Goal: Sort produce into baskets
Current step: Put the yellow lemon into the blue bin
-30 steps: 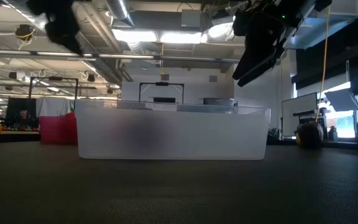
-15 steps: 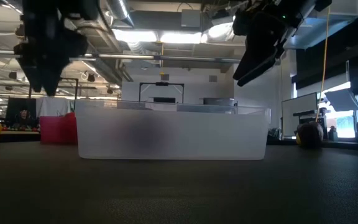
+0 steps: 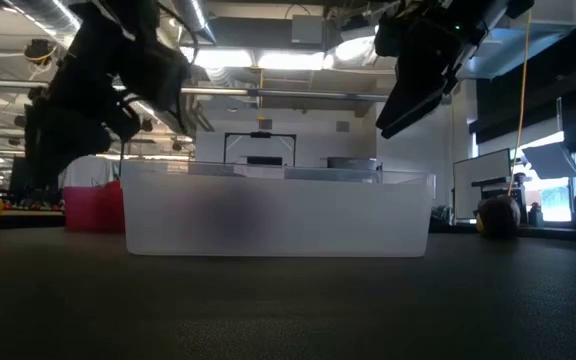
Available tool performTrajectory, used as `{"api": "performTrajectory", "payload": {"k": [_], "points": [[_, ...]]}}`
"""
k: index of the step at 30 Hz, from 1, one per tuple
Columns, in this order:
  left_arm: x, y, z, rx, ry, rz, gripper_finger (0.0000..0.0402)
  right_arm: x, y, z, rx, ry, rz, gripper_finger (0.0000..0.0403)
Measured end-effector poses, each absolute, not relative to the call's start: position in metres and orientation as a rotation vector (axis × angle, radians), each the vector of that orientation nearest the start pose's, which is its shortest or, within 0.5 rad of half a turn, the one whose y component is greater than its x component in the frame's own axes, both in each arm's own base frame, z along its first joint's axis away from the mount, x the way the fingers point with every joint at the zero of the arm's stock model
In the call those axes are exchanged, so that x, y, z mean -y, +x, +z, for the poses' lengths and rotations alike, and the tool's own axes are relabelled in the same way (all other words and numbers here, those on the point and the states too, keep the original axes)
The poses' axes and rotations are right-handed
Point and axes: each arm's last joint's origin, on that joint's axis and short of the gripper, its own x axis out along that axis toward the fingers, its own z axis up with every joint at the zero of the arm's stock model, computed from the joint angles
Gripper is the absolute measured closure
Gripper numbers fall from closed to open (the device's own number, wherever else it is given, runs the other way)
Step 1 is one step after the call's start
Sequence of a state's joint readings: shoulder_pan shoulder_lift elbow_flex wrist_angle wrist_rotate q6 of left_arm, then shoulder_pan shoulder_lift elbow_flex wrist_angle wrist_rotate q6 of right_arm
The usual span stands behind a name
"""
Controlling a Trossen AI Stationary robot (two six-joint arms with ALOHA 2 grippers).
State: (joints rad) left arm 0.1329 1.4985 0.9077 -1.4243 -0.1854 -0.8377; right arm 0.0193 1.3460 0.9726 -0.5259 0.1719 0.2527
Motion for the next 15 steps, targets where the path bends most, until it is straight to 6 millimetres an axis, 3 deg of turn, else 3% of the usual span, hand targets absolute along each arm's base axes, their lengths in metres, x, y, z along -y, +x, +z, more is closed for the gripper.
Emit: {"api": "performTrajectory", "payload": {"k": [8,15], "points": [[-0.027,0.178,0.17,-1.972,-0.495,1.002,0.0023,0.0,0.271,0.252,-0.872,0.139,-0.249,0.0137],[-0.033,0.179,0.169,-1.941,-0.538,1.002,0.0033,0.0,0.271,0.252,-0.872,0.134,-0.245,0.0137]]}}
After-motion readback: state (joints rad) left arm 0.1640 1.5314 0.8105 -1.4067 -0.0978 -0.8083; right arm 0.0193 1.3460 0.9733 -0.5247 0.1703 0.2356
